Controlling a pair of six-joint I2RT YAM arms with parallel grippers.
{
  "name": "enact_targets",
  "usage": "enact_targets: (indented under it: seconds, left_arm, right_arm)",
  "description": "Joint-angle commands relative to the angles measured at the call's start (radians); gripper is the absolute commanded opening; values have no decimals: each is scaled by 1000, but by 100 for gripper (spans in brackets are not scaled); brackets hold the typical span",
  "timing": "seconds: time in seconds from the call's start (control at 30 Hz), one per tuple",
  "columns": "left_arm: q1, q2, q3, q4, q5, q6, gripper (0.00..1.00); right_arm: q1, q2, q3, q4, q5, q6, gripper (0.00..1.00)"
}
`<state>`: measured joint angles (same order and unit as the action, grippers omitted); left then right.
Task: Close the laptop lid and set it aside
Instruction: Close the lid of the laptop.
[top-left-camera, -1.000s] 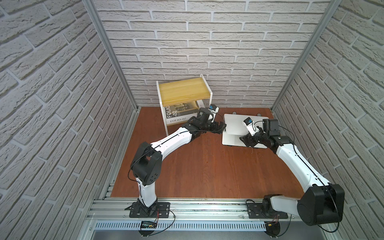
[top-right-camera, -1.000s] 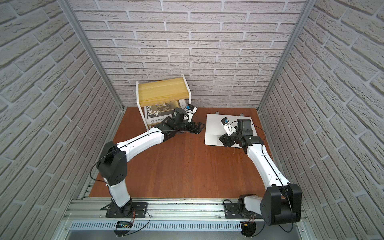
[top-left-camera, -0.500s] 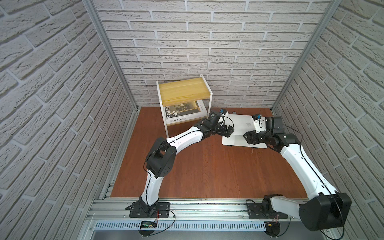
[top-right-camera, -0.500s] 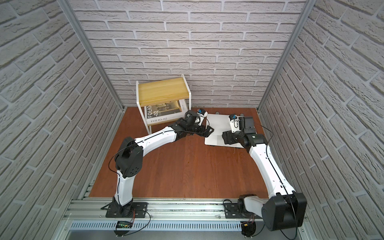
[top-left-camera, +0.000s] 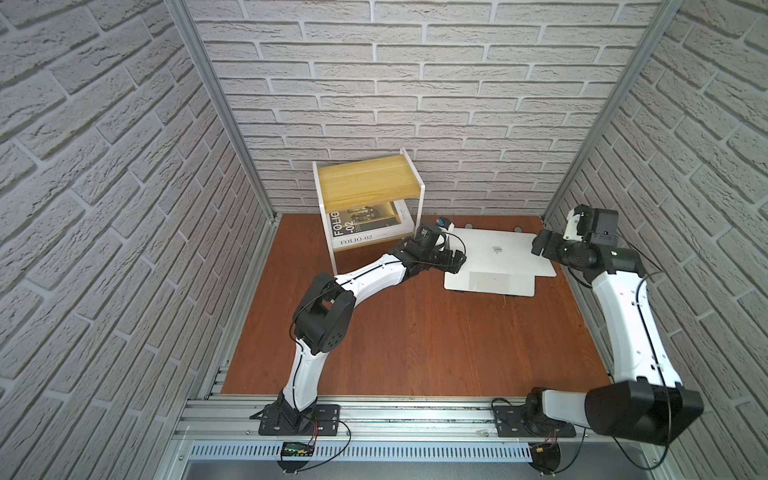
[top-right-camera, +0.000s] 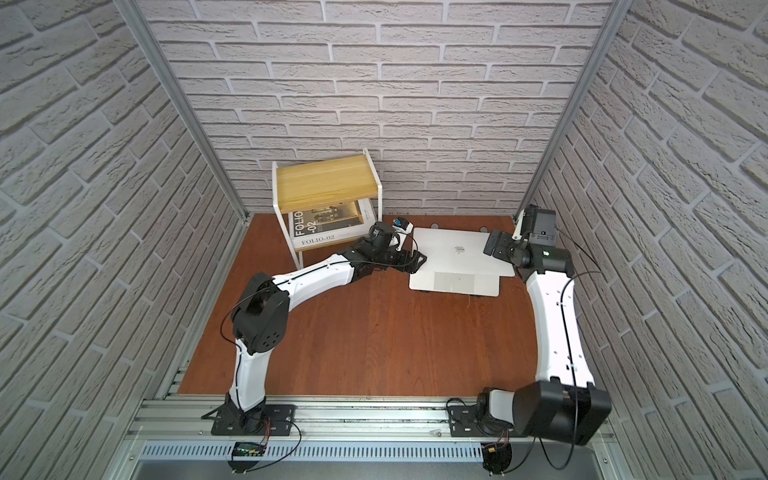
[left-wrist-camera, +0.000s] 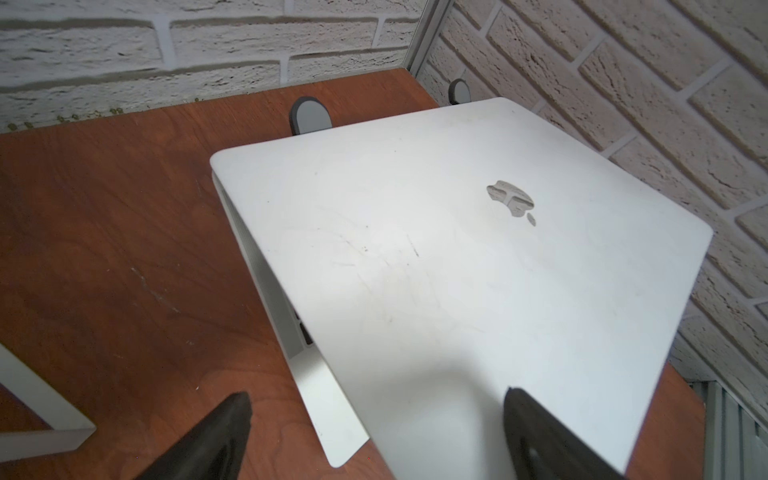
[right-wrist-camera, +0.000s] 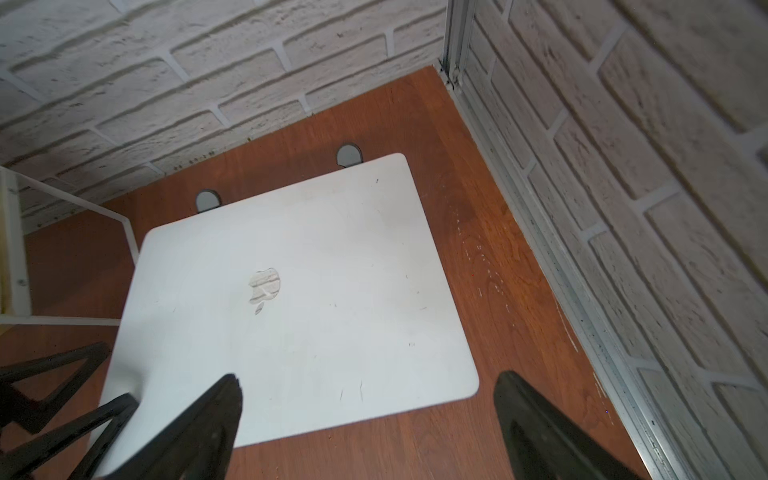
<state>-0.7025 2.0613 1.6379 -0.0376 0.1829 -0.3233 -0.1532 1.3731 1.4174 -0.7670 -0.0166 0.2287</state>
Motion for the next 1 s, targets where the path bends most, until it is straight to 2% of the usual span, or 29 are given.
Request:
enact_targets:
  seconds: [0.0, 0.4, 0.57, 0.77, 0.97]
  left_arm:
    - [14, 53, -55, 5, -27, -21, 97]
    - [61, 90, -121, 107, 36, -97, 97]
    - [91, 113, -126, 165, 111, -144, 96]
    - [118, 142, -131, 257, 214, -215, 95]
    - [114, 201, -92, 295, 263, -254, 94]
  right_arm:
    - [-26, 83, -4, 24, -30, -21, 98]
    - [-102, 324, -12, 184, -59, -59, 96]
    - [-122, 389, -41, 271, -112, -84, 95]
    - [-184, 425, -115, 445, -247, -70, 89]
    - [-226, 464, -129, 493, -316, -104, 90]
